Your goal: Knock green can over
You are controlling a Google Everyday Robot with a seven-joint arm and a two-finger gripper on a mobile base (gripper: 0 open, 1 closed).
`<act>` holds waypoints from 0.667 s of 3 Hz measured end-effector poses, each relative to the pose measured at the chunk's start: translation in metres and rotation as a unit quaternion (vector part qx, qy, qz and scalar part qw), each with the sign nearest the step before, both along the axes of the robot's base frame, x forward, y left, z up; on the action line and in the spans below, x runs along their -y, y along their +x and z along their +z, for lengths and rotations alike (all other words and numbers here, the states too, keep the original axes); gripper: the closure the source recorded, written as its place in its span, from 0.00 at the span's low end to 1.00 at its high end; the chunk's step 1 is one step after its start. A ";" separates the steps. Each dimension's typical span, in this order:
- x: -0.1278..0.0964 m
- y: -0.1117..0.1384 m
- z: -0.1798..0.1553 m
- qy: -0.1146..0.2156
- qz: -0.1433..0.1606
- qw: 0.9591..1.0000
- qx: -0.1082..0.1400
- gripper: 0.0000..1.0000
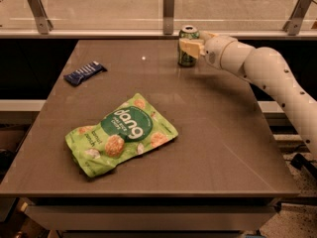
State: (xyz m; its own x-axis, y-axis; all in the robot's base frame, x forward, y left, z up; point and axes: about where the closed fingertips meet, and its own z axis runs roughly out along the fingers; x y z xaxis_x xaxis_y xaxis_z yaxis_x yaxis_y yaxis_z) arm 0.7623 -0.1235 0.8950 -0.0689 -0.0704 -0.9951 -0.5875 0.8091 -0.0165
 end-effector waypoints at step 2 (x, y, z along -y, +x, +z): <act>-0.001 -0.001 0.002 -0.009 0.003 1.000 -0.007 1.00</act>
Offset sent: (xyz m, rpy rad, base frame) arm -0.0024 -0.0028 0.0058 -0.0439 0.0334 0.0048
